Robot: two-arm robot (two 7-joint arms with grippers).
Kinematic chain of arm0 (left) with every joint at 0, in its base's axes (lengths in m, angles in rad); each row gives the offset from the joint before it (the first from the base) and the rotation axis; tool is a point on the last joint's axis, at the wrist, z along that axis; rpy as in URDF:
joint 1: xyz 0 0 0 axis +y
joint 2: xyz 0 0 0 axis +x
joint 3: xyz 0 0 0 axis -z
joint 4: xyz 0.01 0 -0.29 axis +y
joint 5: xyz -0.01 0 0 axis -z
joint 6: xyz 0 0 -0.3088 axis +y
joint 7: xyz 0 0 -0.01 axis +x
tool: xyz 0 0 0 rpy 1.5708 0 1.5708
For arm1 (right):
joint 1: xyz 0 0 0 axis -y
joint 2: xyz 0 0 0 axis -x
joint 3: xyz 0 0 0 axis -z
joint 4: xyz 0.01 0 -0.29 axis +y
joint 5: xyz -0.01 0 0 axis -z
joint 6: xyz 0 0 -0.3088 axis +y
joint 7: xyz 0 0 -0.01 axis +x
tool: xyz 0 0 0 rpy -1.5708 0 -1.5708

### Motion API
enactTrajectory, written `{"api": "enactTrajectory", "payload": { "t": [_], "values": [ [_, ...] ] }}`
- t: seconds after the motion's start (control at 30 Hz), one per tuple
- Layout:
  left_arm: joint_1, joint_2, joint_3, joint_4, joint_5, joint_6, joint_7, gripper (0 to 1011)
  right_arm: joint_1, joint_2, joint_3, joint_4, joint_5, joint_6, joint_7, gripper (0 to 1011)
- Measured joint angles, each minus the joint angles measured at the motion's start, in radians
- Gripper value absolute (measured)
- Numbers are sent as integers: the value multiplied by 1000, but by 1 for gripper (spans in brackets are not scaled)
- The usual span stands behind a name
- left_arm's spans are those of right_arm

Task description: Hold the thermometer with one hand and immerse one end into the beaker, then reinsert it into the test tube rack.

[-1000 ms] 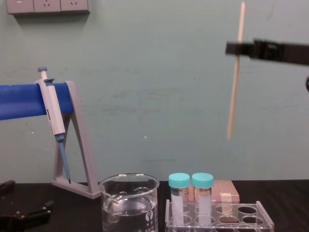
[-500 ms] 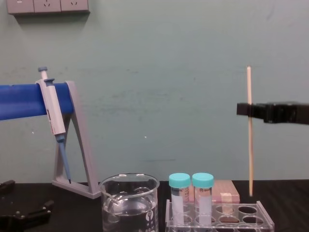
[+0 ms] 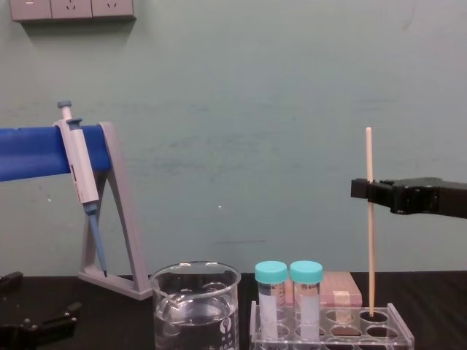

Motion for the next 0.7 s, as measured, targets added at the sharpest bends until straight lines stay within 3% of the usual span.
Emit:
{"api": "enactTrajectory", "payload": {
  "t": [0.7],
  "values": [
    [0,0,0,0,0,0,0,1004,45,-71,-10,176,-21,-39,49,47]
  ]
}}
